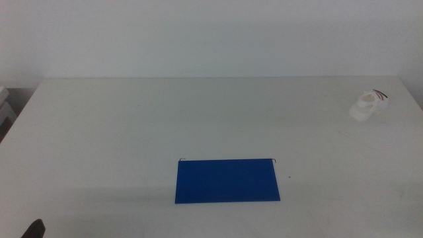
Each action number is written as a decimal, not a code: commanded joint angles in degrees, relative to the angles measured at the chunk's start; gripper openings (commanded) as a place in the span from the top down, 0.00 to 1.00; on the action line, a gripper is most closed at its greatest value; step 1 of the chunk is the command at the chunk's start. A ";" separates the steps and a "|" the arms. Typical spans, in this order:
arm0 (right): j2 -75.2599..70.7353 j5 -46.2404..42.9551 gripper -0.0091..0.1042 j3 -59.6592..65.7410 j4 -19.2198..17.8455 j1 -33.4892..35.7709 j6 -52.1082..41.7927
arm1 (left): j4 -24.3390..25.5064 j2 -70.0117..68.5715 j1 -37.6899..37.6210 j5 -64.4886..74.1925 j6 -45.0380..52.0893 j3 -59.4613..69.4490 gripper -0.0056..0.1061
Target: Use one arm to grab the shoe from the table and place it on the mat.
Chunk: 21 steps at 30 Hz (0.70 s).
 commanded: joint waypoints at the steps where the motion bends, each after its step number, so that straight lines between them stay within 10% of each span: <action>1: -0.79 -2.42 0.15 -2.21 -0.19 -0.43 -0.26 | -0.43 -0.77 -0.27 -4.61 -0.28 0.40 0.11; 21: 30.93 15.51 0.15 -31.92 5.54 -0.43 -0.26 | -0.43 -0.77 -0.27 -4.61 -0.28 0.40 0.11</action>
